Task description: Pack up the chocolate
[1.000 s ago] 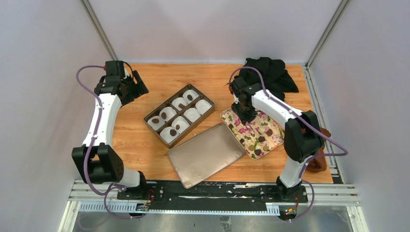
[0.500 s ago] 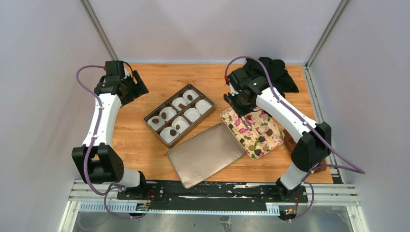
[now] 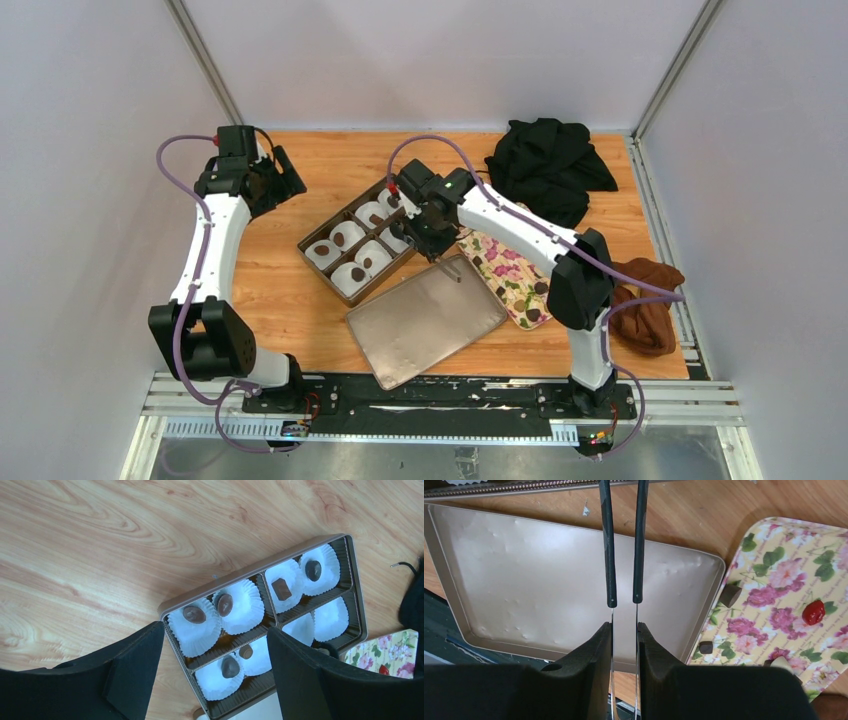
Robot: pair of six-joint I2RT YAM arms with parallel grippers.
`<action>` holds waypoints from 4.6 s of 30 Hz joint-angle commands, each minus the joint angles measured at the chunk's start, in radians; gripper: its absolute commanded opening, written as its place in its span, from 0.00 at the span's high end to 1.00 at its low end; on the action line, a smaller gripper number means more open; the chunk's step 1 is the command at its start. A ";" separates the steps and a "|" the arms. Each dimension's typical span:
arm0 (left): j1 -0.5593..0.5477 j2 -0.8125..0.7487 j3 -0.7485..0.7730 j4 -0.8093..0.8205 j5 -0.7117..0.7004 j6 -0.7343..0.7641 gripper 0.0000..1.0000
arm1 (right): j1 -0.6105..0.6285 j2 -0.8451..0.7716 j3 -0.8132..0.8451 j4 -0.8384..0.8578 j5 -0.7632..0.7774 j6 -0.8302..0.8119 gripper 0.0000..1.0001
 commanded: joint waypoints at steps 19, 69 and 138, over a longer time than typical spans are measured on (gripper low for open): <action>0.010 -0.026 -0.011 -0.007 -0.014 0.010 0.20 | 0.014 0.048 0.014 -0.011 0.010 0.001 0.65; 0.011 0.049 0.021 0.016 0.003 -0.013 0.19 | -0.296 -0.410 -0.618 0.039 -0.024 0.088 0.66; 0.016 -0.010 -0.013 -0.007 -0.021 0.012 0.19 | -0.162 0.029 0.065 -0.014 -0.063 0.002 0.71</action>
